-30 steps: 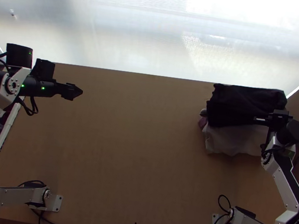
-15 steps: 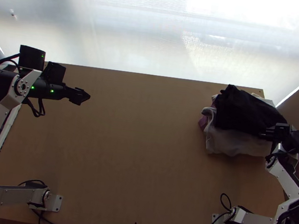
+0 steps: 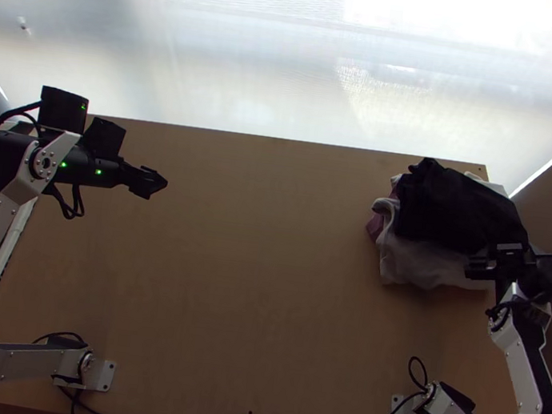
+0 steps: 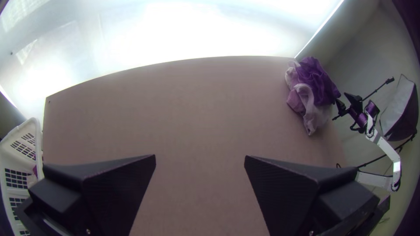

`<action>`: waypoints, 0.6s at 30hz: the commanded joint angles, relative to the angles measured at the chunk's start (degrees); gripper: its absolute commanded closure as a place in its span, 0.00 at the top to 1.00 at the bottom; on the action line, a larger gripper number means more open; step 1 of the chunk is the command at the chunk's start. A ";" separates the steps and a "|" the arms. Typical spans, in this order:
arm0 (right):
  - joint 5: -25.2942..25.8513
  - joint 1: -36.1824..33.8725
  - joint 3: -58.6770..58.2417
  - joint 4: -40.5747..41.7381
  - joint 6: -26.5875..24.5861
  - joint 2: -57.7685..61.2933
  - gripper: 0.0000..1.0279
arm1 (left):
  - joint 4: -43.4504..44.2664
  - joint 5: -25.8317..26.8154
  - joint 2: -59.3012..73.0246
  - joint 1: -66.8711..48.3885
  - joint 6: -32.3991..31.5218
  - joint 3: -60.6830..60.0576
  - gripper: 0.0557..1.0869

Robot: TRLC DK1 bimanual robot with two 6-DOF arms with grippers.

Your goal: Fold the t-shirt

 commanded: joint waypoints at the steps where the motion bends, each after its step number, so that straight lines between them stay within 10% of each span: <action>1: -4.76 1.00 -1.61 -12.96 -0.31 -15.77 0.96 | -0.43 -0.08 -0.34 -0.17 0.55 -0.24 0.96; 10: -4.76 2.93 1.65 -21.58 2.24 -28.96 0.92 | -0.43 -0.17 -3.59 0.54 1.07 -2.97 0.96; 16: -2.30 8.56 3.40 1.98 8.39 -19.20 0.03 | -0.87 -0.52 -5.35 1.50 1.34 -3.32 0.96; 18: -0.63 9.96 4.37 4.97 8.57 -13.75 0.02 | -1.04 -0.52 -5.79 1.94 1.07 -3.14 0.96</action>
